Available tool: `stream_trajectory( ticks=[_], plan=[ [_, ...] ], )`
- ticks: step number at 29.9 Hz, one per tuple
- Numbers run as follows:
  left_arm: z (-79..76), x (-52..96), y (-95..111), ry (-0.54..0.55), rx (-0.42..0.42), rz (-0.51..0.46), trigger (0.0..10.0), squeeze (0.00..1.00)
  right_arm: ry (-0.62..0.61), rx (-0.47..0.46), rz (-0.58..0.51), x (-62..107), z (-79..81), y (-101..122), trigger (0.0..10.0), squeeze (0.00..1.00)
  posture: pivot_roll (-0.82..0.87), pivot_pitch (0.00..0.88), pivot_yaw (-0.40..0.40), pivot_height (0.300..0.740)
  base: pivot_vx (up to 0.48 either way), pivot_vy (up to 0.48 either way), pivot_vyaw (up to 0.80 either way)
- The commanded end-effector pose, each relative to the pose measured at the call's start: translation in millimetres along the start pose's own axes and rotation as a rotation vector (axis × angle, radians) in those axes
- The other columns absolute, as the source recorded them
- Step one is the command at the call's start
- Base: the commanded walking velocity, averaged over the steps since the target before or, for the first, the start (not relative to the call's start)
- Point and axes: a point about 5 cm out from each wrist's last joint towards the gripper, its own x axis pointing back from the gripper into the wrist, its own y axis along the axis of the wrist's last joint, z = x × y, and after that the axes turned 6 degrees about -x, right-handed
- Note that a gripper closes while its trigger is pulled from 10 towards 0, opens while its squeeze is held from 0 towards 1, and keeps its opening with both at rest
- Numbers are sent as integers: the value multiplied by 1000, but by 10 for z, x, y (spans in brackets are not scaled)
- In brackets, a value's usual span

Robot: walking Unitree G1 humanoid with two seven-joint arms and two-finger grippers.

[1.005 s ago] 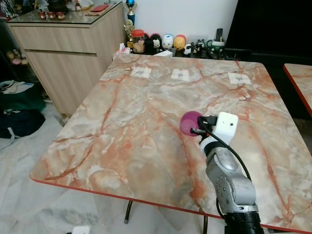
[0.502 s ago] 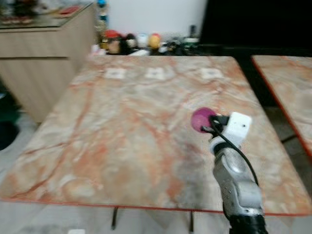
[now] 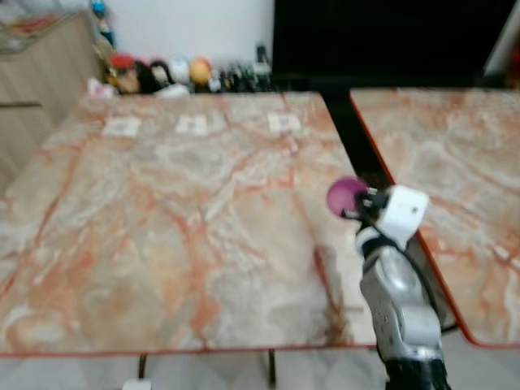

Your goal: Setting the table

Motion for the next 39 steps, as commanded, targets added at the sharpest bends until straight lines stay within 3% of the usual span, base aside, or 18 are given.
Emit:
stream_trajectory(
  ticks=[1, 25, 32, 39],
  plan=[
    [10, 14, -66, -5, -3, 28, 10000, 0, 6, 1, -18, -5, 28, 42, 10000, 0, -60, 0, -2, 740, 0, -461, 0],
    [4, 53, -180, -7, -2, 37, 10000, 0, -87, 6, -51, -94, -154, 129, 10000, 0, -67, 2, 13, 740, 0, -453, 0],
    [-101, -36, 106, -13, 0, -11, 10000, 0, -119, 3, -53, -107, -198, 126, 10000, 0, -65, 2, 11, 740, 0, -154, 0],
    [-137, -55, 190, -15, 19, -32, 10000, 0, -181, -4, -52, -116, -288, 122, 10000, 0, -64, 3, 11, 740, 0, 0, 0]
  ],
)
